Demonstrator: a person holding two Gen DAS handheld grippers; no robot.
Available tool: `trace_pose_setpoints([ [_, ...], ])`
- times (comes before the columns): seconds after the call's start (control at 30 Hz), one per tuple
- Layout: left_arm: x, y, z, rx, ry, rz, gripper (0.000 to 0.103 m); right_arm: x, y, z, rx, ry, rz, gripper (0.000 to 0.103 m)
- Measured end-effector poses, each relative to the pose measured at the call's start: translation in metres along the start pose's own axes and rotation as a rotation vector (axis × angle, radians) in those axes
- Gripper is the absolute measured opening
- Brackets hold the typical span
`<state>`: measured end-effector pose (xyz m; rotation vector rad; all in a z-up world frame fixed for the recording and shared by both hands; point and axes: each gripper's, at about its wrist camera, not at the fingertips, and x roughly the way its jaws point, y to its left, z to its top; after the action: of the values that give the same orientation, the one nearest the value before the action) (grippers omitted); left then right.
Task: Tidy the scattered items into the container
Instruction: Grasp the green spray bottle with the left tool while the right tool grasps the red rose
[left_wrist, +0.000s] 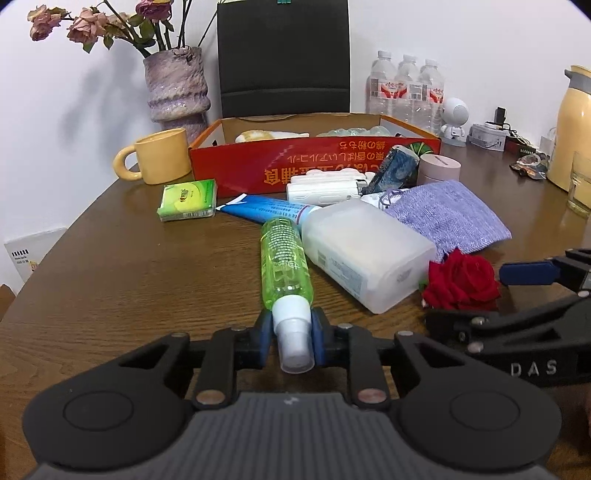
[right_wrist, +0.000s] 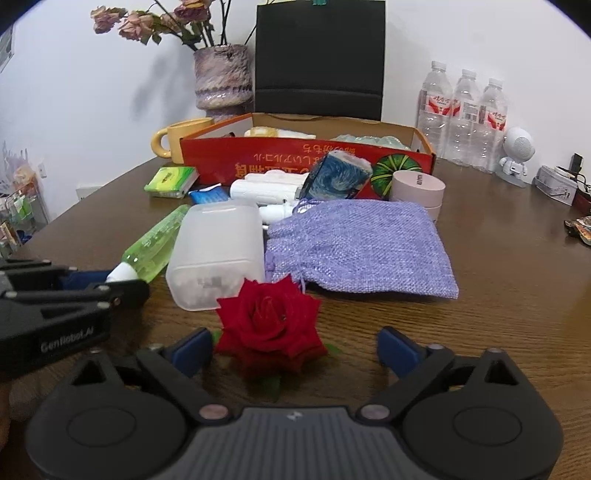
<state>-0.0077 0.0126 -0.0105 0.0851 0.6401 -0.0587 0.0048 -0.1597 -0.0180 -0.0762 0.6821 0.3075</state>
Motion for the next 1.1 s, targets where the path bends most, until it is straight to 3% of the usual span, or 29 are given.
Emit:
trace_pose_setpoints([
  [0.17, -0.013, 0.002, -0.01, -0.008, 0.0, -0.02, 0.023, -0.005, 0.003, -0.002, -0.016, -0.018, 0.019, 0.072],
  [0.23, -0.016, 0.002, -0.012, -0.009, 0.0, -0.028, 0.028, -0.007, 0.004, -0.003, -0.014, -0.021, 0.017, 0.068],
  [0.27, -0.015, 0.0, -0.011, 0.002, 0.002, -0.022, 0.043, -0.007, 0.004, -0.003, -0.012, -0.022, 0.016, 0.067],
  [0.3, -0.013, -0.002, -0.01, 0.014, 0.003, -0.016, 0.067, -0.007, 0.005, -0.003, -0.012, -0.022, 0.012, 0.067],
  [0.33, -0.01, -0.003, -0.008, 0.026, 0.004, -0.01, 0.071, -0.007, 0.005, -0.003, -0.014, -0.022, 0.009, 0.067],
  [0.47, 0.002, 0.0, 0.001, 0.014, 0.008, -0.016, 0.064, -0.006, 0.003, -0.002, 0.007, -0.023, -0.01, 0.07],
  [0.53, 0.007, 0.004, 0.004, -0.013, 0.009, -0.02, 0.054, -0.003, 0.006, -0.001, -0.011, -0.01, -0.002, 0.085],
  [0.6, 0.008, 0.007, 0.005, -0.024, 0.004, -0.035, 0.033, 0.0, 0.007, 0.001, -0.017, -0.005, 0.007, 0.087],
  [0.67, 0.006, 0.006, 0.003, -0.022, 0.002, -0.036, 0.033, 0.0, 0.006, 0.001, -0.013, -0.005, 0.006, 0.086],
  [0.77, 0.0, 0.005, -0.001, -0.015, 0.002, -0.043, 0.033, -0.001, 0.006, 0.0, -0.008, -0.011, 0.003, 0.08],
  [0.93, -0.011, 0.003, -0.008, -0.009, 0.001, -0.053, 0.033, -0.009, 0.004, -0.004, 0.004, -0.029, -0.003, 0.058],
  [1.1, -0.016, 0.002, -0.011, -0.018, -0.001, -0.049, 0.033, -0.013, 0.005, -0.006, -0.001, -0.036, 0.0, 0.047],
])
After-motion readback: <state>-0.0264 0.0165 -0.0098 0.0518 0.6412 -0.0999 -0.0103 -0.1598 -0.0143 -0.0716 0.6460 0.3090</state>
